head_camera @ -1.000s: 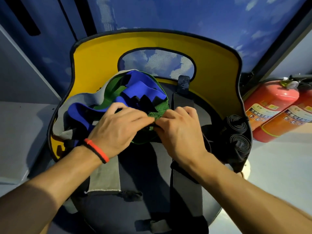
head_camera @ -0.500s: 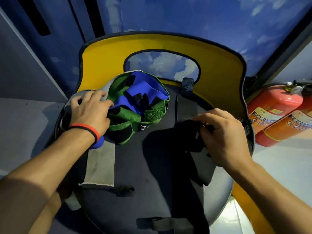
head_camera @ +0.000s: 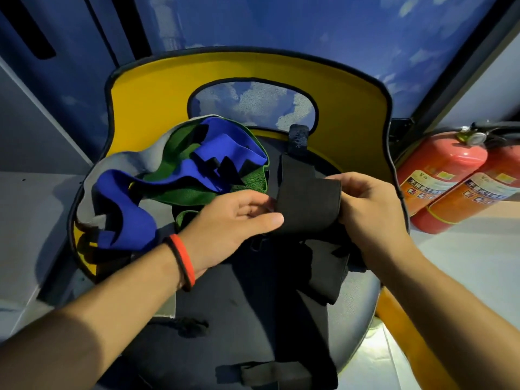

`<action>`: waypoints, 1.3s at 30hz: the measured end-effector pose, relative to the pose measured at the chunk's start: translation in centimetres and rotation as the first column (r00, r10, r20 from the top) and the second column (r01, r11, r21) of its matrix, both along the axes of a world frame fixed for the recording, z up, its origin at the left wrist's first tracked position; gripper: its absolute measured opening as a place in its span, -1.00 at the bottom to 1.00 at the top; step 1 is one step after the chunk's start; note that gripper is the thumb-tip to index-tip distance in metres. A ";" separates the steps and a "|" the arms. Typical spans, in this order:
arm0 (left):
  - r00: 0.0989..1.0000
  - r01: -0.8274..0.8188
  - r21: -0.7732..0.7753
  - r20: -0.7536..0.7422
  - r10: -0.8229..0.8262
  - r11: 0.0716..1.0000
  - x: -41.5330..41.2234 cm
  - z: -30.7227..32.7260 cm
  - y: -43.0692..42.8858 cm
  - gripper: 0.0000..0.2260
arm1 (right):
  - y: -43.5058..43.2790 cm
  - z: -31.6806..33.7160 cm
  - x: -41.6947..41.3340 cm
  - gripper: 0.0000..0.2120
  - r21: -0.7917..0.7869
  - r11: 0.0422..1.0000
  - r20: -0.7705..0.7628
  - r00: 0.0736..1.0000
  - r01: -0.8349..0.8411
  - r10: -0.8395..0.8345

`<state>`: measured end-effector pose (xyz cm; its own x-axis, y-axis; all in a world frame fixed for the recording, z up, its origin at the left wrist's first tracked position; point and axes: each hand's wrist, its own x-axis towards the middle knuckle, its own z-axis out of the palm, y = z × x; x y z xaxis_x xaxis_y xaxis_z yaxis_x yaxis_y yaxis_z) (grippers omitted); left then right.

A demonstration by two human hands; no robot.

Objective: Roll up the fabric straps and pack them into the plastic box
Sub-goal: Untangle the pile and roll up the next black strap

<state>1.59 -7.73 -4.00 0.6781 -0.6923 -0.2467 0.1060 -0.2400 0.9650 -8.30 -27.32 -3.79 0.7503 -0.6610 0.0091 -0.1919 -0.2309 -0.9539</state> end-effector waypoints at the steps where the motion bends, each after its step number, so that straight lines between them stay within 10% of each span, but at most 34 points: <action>1: 0.999 0.002 -0.022 -0.046 -0.003 1.000 -0.1 0.1 0.0 -0.67 | -0.2 -0.1 0.0 -0.89 -0.011 1.000 -0.007 1.000 0.009 -0.009; 13: 0.986 0.047 0.136 -0.163 -0.024 0.990 0.1 0.4 0.8 -0.94 | 0.4 -0.4 0.4 -0.90 -0.177 0.968 -0.046 0.984 -0.177 0.172; 18: 0.948 -0.121 0.191 -0.270 0.171 0.974 1.2 0.1 1.8 -0.69 | 2.9 -0.8 -1.3 -0.72 -0.607 0.571 -0.274 0.820 -0.553 0.503; 23: 0.995 0.088 0.385 -0.081 -0.061 0.919 1.0 -1.6 1.9 -0.73 | 3.6 0.0 -2.4 -0.61 -0.531 0.366 -0.469 0.624 -0.765 0.625; 30: 0.878 0.139 0.753 0.208 -0.432 0.643 1.2 -1.7 2.9 -0.76 | 0.8 -0.1 -2.6 -0.68 -0.679 0.556 -0.463 0.867 -0.479 0.181; 39: 0.745 0.144 0.906 0.165 -0.647 0.397 0.1 -0.7 2.9 -0.86 | 0.7 -1.0 -2.9 -0.45 -0.269 0.698 -0.761 0.591 -0.664 0.269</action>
<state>1.67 -4.85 -4.74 0.5662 -0.5528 -0.6114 -0.5846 -0.7922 0.1749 -11.16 -26.58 -4.83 0.8863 -0.2535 -0.3877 -0.3975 -0.8459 -0.3556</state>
